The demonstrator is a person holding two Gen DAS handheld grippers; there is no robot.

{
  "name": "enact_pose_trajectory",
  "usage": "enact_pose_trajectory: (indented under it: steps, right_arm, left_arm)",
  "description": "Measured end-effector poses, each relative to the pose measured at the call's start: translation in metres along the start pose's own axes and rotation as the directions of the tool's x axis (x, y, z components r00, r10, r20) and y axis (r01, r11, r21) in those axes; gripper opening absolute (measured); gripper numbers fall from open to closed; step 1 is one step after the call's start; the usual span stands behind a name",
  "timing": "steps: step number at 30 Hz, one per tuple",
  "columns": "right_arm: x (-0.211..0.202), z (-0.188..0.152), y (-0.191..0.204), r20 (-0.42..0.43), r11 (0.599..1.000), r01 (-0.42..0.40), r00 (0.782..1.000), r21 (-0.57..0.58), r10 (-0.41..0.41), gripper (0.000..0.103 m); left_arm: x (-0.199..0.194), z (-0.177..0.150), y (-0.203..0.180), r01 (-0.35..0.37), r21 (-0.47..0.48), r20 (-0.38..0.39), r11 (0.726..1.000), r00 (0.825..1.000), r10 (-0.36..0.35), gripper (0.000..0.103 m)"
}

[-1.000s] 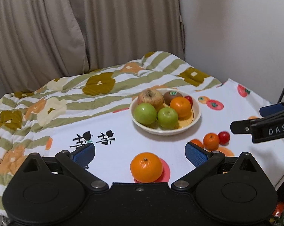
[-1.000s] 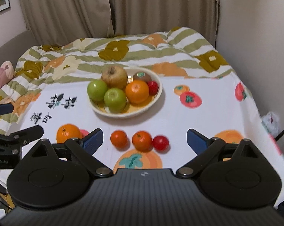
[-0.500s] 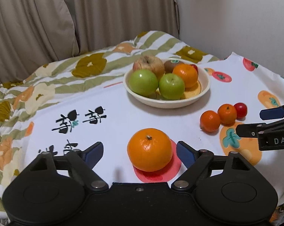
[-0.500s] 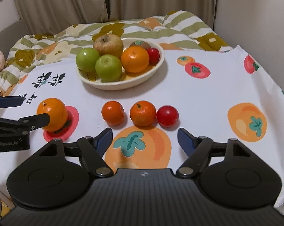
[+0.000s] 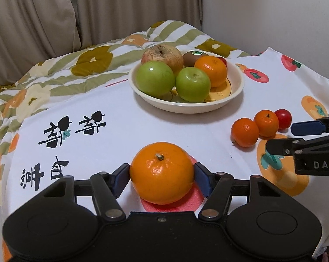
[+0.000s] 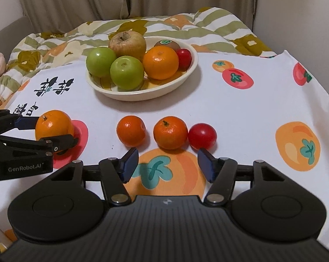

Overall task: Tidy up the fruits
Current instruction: 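Grasp the large orange with the left tool while the right tool grasps a tangerine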

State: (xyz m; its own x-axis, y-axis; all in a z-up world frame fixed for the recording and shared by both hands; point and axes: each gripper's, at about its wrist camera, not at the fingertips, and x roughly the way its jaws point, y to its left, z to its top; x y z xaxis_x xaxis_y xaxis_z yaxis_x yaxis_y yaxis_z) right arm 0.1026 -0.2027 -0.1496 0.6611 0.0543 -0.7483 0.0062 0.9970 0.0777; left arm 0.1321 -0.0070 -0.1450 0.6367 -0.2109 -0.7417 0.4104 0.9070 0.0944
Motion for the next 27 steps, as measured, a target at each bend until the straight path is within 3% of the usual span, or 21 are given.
enact_pose_trajectory:
  steps: [4,10,27]
  right_arm:
    - [0.006,0.004,0.001,-0.001,1.0,0.004,1.0,-0.01,-0.004,0.071]
    - [0.015,0.008,0.002,-0.015,1.0,-0.002,1.0,-0.018,0.002,0.06]
    - [0.028,0.018,-0.005,-0.018,1.0,0.009,1.0,-0.017,-0.01,0.056]
  left_arm:
    - [0.0,0.001,0.0,-0.001,-0.007,-0.005,1.0,1.0,0.001,0.068]
    - [0.001,0.002,-0.001,-0.007,-0.007,-0.008,1.0,1.0,0.007,0.068]
    - [0.001,0.002,-0.002,-0.017,-0.013,-0.013,1.0,1.0,0.017,0.067]
